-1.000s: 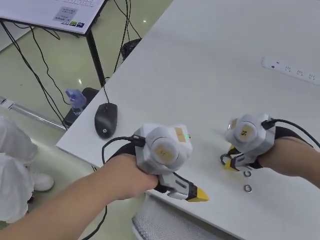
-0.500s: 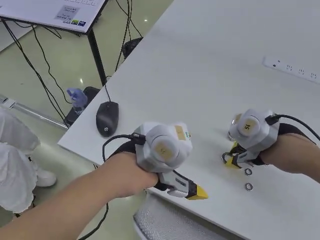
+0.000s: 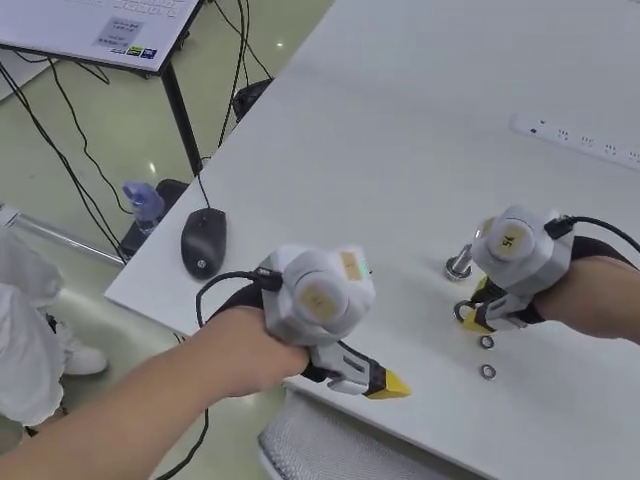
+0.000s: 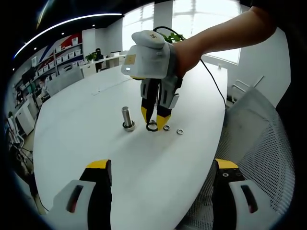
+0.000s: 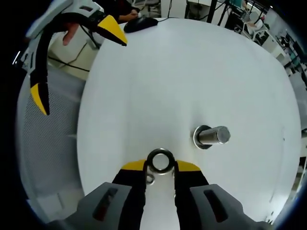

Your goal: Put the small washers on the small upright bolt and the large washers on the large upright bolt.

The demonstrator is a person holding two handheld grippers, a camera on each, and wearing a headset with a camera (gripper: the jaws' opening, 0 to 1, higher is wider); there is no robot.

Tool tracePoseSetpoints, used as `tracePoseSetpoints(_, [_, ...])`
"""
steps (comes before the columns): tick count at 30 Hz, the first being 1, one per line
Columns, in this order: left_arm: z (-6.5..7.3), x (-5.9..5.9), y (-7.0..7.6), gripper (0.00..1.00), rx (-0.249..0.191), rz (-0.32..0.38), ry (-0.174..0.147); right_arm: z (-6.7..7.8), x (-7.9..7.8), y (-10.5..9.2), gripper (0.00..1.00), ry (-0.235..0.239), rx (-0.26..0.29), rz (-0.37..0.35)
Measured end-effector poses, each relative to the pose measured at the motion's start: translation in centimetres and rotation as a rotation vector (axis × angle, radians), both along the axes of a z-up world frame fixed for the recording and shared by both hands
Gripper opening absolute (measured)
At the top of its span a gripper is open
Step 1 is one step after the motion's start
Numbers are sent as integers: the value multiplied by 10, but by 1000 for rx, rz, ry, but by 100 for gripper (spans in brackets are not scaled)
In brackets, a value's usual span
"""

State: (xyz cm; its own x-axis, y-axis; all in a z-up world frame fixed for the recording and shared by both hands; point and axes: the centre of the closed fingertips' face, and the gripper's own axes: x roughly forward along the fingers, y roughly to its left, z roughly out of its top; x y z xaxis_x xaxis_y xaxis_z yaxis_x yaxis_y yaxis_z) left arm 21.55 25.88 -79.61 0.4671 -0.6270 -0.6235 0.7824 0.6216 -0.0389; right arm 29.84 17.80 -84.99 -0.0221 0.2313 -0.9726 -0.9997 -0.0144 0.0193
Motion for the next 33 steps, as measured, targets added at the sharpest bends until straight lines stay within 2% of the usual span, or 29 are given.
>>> tracePoseSetpoints(9, [2, 5, -4, 87, -6, -11, -3, 17, 12, -15, 22, -17, -16, -34])
tracePoseSetpoints(17, [3, 9, -6, 90, -24, -11, -2, 34, 25, -19, 22, -40, -11, -54])
tracePoseSetpoints(25, [1, 10, -7, 96, -33, -13, 10, 49, 43, -10, 22, -57, 8, -60])
tracePoseSetpoints(33, [1, 12, -7, 99, -48, -5, 13, 62, 58, 9, 22, -74, 39, -51])
